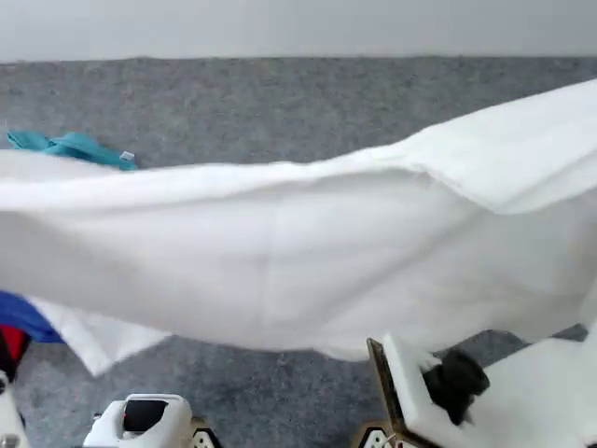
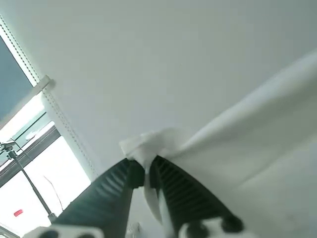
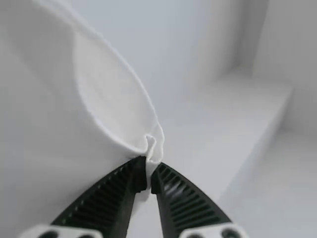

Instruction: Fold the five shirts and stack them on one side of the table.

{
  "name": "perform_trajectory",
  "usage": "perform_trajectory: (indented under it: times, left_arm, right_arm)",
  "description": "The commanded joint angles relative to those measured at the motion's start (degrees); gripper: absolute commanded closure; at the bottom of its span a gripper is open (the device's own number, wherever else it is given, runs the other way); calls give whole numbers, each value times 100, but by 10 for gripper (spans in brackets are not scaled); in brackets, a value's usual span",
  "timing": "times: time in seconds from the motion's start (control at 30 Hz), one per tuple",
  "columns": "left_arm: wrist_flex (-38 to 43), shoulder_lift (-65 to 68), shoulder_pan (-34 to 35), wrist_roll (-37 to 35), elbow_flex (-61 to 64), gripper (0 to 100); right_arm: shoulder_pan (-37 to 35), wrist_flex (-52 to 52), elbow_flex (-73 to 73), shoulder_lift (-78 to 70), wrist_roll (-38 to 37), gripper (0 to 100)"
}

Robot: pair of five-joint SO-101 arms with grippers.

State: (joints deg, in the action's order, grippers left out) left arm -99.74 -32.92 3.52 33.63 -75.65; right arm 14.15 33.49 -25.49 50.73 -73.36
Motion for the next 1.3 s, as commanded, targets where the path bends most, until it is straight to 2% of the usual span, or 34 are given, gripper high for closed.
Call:
perform_trajectory:
  times: [0.0, 0.1, 0.23, 0.37, 0.5, 0.57, 0.7, 0.9, 1.13, 1.27]
  left_arm:
    - [-79, -440, 26, 44, 1024, 987]
    - [-79, -941, -9, 44, 2009, 987]
    - [-70, -1486, -18, 44, 3512, 987]
    - [-62, -1855, -18, 44, 4980, 987]
    - [-35, -1908, -18, 44, 6677, 987]
    - [325, -1864, -18, 44, 7556, 987]
    - [1881, -1767, 18, 35, 9182, 987]
    - [4598, -1187, 26, 35, 11029, 987]
    - [6857, 316, 35, 44, 11152, 987]
    - [7578, 1301, 35, 44, 10554, 987]
  right_arm:
    - [75, 31, -79, -4, -35, 988]
    - [75, 321, -70, -4, -35, 988]
    - [75, 1411, -35, -66, -35, 988]
    - [57, 2431, 615, -198, -53, 988]
    - [48, 2589, 1653, -259, -35, 988]
    - [-48, 2484, 2338, -268, -35, 988]
    - [-303, 1429, 3903, -259, -35, 988]
    - [-699, -1288, 5987, -532, -62, 988]
    - [-769, -4040, 6171, -2229, -70, 988]
    - [-778, -4804, 5495, -3363, -158, 988]
